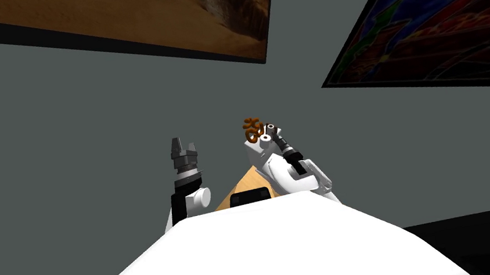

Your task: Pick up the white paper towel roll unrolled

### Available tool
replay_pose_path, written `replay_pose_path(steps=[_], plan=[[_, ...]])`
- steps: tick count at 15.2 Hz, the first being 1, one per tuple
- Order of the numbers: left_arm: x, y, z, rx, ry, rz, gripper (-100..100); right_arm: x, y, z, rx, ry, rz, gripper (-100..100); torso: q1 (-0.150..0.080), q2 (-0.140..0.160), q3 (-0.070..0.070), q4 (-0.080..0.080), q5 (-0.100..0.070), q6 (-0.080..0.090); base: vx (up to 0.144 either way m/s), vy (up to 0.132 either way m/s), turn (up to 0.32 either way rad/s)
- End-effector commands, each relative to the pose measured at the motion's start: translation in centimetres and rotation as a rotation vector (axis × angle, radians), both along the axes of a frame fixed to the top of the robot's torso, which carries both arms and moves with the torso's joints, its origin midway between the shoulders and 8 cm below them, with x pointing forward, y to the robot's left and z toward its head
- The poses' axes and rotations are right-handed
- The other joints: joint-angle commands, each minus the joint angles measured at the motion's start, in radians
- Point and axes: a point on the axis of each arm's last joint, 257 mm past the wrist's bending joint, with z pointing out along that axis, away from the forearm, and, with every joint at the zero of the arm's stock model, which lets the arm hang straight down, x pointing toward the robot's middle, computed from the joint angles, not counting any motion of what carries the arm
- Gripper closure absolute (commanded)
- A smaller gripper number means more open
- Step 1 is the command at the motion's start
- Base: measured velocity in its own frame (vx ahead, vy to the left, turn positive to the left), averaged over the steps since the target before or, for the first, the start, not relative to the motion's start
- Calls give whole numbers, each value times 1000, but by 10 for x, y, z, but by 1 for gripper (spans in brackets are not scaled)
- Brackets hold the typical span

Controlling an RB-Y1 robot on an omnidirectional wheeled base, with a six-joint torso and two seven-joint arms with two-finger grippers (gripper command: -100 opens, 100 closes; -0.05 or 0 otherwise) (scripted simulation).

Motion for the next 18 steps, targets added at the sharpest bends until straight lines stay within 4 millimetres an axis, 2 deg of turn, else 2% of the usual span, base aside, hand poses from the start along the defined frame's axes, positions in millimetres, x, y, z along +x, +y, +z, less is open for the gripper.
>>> replay_pose_path(steps=[1,2,3,4,5,8,9,18], plan=[[0,0,0,0,0,0,0,6,-14,-20,-59,52,-43,-100,0,0,0,0,0,0,-7,33,99],[0,0,0,0,0,0,0,6,-14,-20,-73,51,-45,-100,0,0,0,0,0,0,-6,30,87],[0,0,0,0,0,0,0,10,-25,-32,-111,85,-76,-100,0,0,0,0,0,0,-2,35,100],[0,0,0,0,0,0,0,10,-25,-32,-123,84,-78,-100,0,0,0,0,0,0,2,35,92],[0,0,0,0,0,0,0,14,-35,-42,-163,112,-105,-100,0,0,0,0,0,0,0,41,115],[0,0,0,0,0,0,0,17,-49,-52,-223,144,-148,-100,0,0,0,0,0,0,1,34,93],[0,0,0,0,0,0,0,20,-60,-60,-262,169,-177,-100,0,0,0,0,0,0,-4,33,120],[0,0,0,0,0,0,0,24,-114,-82,-463,258,-336,-100,0,0,0,0,0,0,0,34,95]])
